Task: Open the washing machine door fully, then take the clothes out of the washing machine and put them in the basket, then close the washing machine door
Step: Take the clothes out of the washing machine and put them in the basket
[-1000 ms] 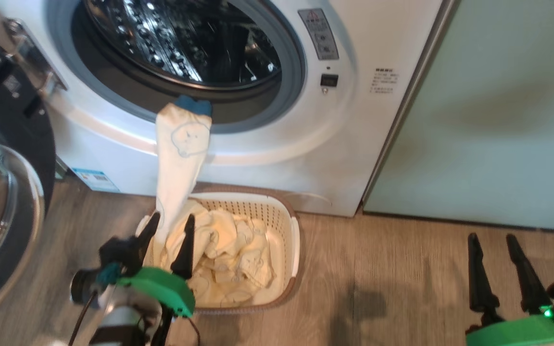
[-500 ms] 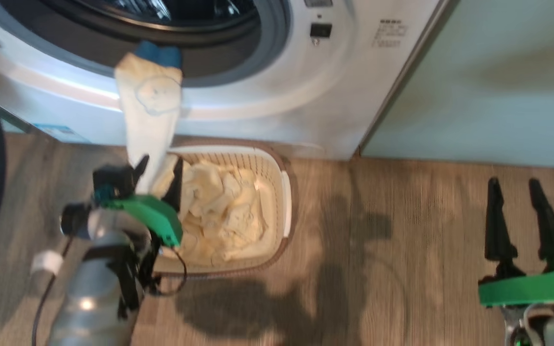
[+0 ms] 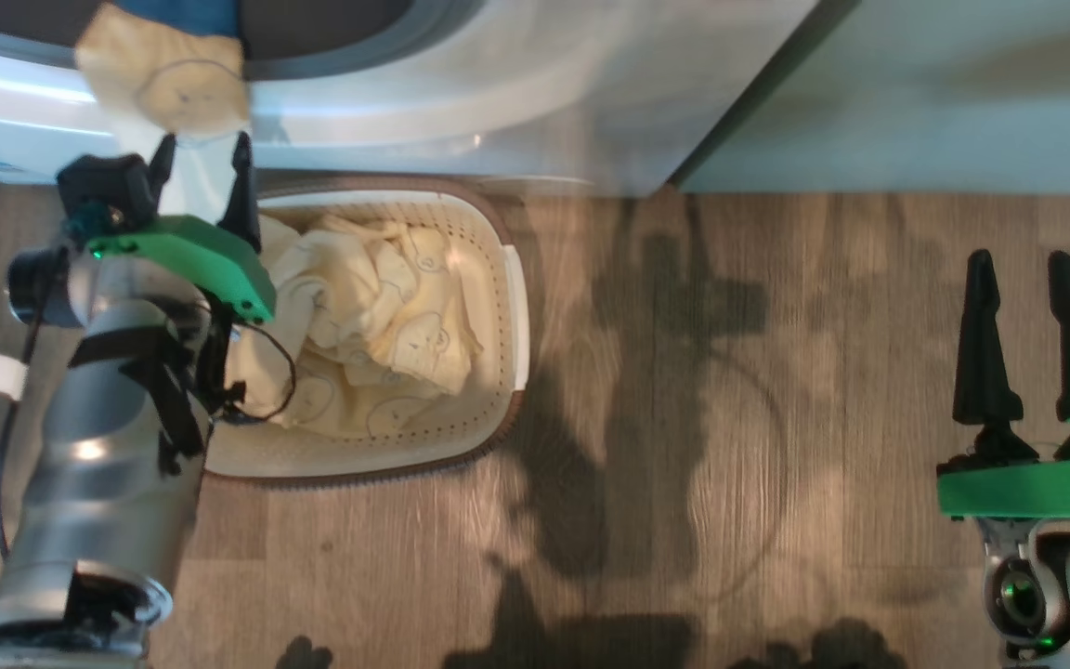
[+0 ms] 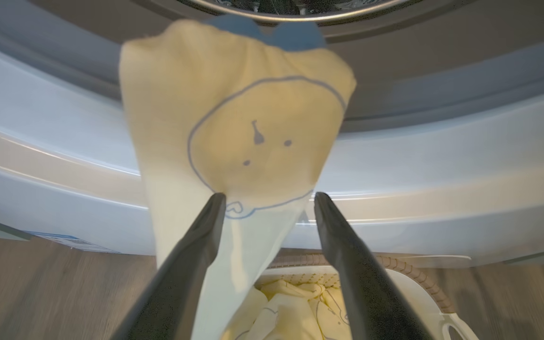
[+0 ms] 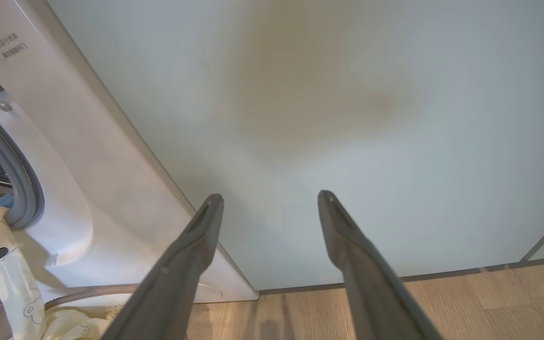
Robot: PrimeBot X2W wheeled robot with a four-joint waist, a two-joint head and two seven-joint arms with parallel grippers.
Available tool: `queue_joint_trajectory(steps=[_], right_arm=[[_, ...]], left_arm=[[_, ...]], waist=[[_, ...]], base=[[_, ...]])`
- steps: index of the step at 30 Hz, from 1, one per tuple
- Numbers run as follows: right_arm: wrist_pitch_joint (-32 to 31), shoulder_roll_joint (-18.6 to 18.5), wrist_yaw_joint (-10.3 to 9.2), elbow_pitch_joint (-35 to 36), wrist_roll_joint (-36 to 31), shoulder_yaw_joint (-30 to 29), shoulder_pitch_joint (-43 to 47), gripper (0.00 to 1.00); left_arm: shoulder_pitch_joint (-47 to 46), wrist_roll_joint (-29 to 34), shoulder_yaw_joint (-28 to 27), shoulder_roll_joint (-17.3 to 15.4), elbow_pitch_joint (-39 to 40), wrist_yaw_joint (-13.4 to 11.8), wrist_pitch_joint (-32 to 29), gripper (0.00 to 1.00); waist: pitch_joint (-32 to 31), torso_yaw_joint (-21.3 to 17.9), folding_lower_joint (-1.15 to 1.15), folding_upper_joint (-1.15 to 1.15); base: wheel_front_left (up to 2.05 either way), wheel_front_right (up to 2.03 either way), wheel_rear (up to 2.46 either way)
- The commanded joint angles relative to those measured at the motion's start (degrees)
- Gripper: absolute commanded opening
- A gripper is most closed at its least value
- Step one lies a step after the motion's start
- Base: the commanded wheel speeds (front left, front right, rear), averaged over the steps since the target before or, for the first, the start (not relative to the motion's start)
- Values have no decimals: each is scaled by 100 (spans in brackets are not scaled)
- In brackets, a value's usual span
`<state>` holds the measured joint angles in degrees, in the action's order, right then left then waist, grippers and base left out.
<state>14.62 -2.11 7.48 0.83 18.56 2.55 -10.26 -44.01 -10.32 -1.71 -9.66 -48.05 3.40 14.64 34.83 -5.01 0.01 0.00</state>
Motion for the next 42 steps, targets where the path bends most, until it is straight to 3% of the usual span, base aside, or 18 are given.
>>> queue_joint_trajectory(steps=[1, 9, 10, 11, 12, 13, 23, 36, 42], right_arm=[[38, -76, 1, 188, 39, 150, -48, 100], [38, -76, 1, 189, 144, 166, -156, 100], [38, -76, 1, 190, 148, 169, -161, 100], [38, -76, 1, 191, 151, 169, -165, 100], [38, -76, 1, 187, 155, 167, -168, 100], [38, -76, 1, 182, 159, 163, -169, 100], [38, -76, 1, 139, 76, 98, -125, 100], [38, -76, 1, 127, -221, -21, 88, 100], [38, -76, 1, 110, -272, -18, 145, 100]], left_arm=[[-112, 11, -176, -290, 65, -24, 35, 100], [-407, 14, -379, -357, -55, -270, 35, 100], [-422, 12, -401, -348, -46, -294, 35, 82], [-432, 8, -425, -338, -21, -312, 35, 47], [-430, 12, -437, -329, -18, -323, 35, 18], [-429, 17, -444, -316, -18, -330, 35, 0], [22, 96, -441, -27, 649, -176, 36, 0], [1586, 285, -477, 555, 3755, 100, 36, 0], [2237, 237, -351, 647, 4562, 142, 36, 0]], waist=[[122, -88, -1, 0], [290, -209, -1, 0], [298, -214, -1, 0], [305, -215, -1, 0], [307, -214, -1, 0], [307, -210, -1, 0], [118, 13, -1, 0], [-364, 477, -1, 0], [-458, 545, -1, 0]], base=[[0, 0, 0], [0, 0, 0], [0, 0, 0], [0, 0, 0], [0, 0, 0], [0, 0, 0], [0, 0, 0], [0, 0, 0], [0, 0, 0]])
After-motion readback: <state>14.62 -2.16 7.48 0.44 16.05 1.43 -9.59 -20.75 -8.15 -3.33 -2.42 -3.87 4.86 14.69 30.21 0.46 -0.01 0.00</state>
